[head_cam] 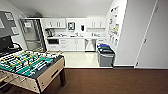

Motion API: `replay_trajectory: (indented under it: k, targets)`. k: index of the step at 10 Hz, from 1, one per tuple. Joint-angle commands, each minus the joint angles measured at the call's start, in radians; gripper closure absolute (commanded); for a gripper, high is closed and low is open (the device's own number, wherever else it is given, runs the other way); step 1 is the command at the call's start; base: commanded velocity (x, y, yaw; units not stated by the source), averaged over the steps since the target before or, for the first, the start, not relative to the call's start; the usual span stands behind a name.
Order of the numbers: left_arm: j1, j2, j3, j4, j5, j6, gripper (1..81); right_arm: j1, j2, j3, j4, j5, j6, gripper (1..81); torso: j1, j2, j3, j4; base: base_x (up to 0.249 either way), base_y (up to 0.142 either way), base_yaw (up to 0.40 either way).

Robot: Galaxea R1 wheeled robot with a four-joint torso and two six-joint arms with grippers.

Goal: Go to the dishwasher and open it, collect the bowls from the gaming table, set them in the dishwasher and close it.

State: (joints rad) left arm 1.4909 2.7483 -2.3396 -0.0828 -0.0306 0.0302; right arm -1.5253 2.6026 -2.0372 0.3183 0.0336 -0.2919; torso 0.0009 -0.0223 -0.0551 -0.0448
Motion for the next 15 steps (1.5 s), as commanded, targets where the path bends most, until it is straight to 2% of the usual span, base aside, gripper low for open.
replay_trajectory:
  k: [1,8,15]
  targets:
    - [-0.048,-0.018,0.005,0.005,0.054,0.008,1.0,0.047,-0.023,0.002,-0.005,-0.063,-0.003,1.0,0.000,0.000,0.000,0.000,0.131,0.000,0.000]
    - [-0.047,-0.013,0.003,-0.005,0.052,0.008,1.0,0.047,-0.014,0.000,-0.007,-0.061,-0.004,1.0,0.000,0.000,0.000,0.000,0.189,0.000,0.000]
    - [-0.045,-0.010,0.002,-0.005,0.054,0.007,1.0,0.046,-0.006,-0.010,-0.008,-0.060,-0.007,1.0,-0.001,0.000,0.000,0.000,0.256,0.000,0.000]
